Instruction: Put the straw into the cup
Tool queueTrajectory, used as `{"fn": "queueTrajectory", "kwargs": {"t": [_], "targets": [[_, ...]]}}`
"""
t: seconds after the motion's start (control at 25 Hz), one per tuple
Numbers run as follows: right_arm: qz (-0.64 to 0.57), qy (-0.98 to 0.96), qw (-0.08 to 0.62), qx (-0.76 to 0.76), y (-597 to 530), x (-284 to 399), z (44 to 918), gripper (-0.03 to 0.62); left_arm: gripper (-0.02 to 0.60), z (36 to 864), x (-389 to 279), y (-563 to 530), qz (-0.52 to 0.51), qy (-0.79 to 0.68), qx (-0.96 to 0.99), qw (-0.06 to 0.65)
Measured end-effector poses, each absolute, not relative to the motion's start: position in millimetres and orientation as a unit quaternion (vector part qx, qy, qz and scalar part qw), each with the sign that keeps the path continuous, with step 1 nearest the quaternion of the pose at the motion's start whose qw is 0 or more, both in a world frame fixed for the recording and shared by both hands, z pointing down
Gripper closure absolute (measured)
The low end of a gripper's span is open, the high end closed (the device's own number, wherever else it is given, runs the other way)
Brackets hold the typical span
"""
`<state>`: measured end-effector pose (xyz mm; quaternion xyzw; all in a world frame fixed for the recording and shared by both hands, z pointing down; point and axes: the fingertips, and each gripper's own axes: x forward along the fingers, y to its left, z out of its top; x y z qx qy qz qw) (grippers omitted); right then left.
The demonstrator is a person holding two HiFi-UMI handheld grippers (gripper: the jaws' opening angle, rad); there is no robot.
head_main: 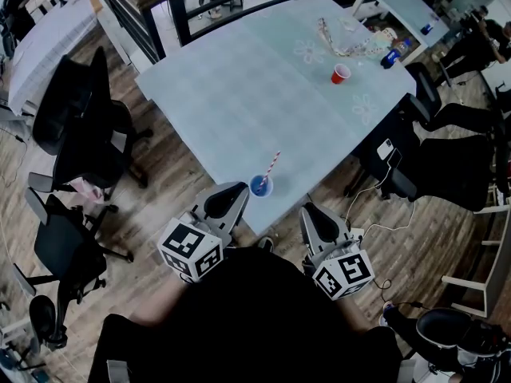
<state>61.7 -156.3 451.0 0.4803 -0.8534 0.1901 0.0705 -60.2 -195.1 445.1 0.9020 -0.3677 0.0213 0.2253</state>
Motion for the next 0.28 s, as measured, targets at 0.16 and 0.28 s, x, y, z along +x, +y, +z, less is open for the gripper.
{"fn": "queueTrajectory", "kwargs": {"t": [0.16,0.28], "targets": [[0.191,-0.854,0.071,0.48,-155.9,58.6,452.0,0.536,0.549,446.0,-62.4,-194.9,0.021,-0.367,0.902,0.227],[0.193,-0.852,0.074,0.481,-155.6,55.9,453.4,0.536,0.549,447.0,-65.0,-194.6,0.021,-0.367,0.902,0.228]]}}
